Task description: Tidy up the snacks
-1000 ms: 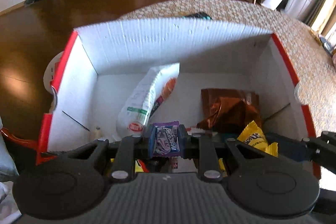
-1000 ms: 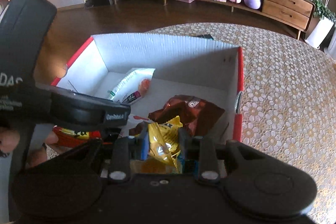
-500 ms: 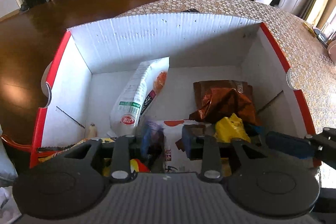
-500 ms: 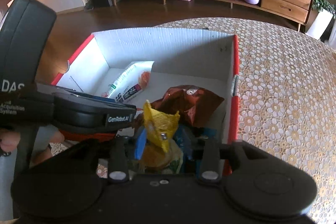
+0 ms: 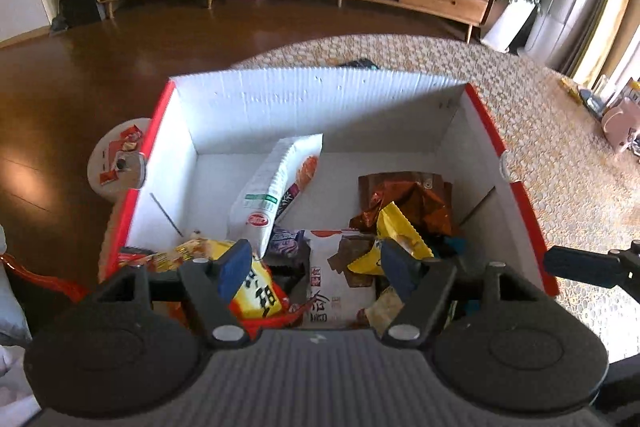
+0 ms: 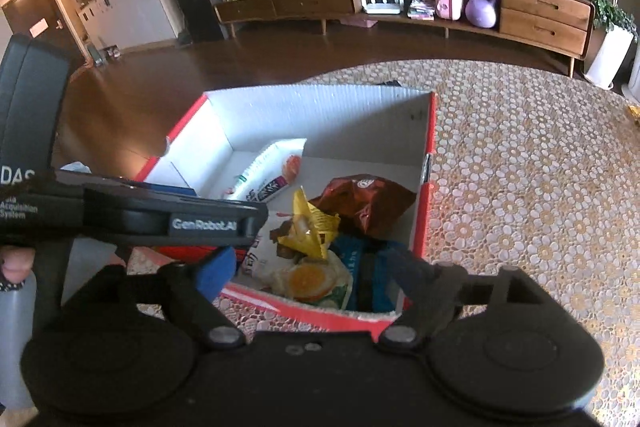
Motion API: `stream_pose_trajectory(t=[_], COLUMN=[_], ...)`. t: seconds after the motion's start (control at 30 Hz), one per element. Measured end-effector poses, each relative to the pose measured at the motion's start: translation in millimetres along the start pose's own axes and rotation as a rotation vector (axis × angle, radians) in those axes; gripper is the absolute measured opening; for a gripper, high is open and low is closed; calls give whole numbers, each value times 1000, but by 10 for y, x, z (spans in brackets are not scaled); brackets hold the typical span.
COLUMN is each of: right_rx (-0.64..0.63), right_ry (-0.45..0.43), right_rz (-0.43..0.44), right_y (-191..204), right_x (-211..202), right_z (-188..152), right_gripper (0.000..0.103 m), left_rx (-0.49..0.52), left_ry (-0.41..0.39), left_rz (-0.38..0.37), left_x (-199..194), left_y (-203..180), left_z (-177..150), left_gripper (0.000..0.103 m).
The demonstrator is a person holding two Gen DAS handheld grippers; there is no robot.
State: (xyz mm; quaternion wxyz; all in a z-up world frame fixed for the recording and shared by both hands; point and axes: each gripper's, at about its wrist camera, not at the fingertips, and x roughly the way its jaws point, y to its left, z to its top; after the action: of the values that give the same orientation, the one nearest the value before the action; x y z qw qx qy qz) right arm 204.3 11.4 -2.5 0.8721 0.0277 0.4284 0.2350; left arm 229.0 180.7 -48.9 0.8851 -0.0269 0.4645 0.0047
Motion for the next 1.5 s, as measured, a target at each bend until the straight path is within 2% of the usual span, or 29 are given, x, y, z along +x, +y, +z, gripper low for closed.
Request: stream_pose_trajectory(t=[0.07,0.37,0.57,0.73,0.87,1.0,1.07,1.1,1.23,1.5], right_rx=[9,-5,-32,-40,-36,-11,-3,-3,12,-18], right_ry=[-12,-119,-203,-283,-332,-347,-353,-358,-362,-376], right_rz=[6,26,35,61,79,100,95,89,78,58], right_y=[-16,-81,-91,-59,-35,-50,-64,-71,-113,-88], right_x=[-82,-490,-736,-986,-1142,-1246,-1284,-1301,-1327,-1346], right_z=[-18,-134,-224,-337,-430,-498,-531,-544,-601,-686], right_gripper=[92,102,103,103,103,103,103,103,103,103], left_rx=[-5,-35,-30,-38,-34,-12,-8,-4,14,-10], left_ry=[-22,-115,-185,-239,-284,-320,-335,-343,-382,-384], left_rz=[1,-11,15,-3,-27,-36,-23,-17,12,8], left_x=[-92,-539,-831,-1068,-1267,-1402,-1457,-1482,-1556,-1629], left_y=[13,81,34,-33,-118,-208,-241,-252,-301,-302], left_z=[-30,-237,-454,-656,-791,-878,-929,-949,-1023,-1077], left_gripper=[71,72,75,76,86,88,100,102,103,103])
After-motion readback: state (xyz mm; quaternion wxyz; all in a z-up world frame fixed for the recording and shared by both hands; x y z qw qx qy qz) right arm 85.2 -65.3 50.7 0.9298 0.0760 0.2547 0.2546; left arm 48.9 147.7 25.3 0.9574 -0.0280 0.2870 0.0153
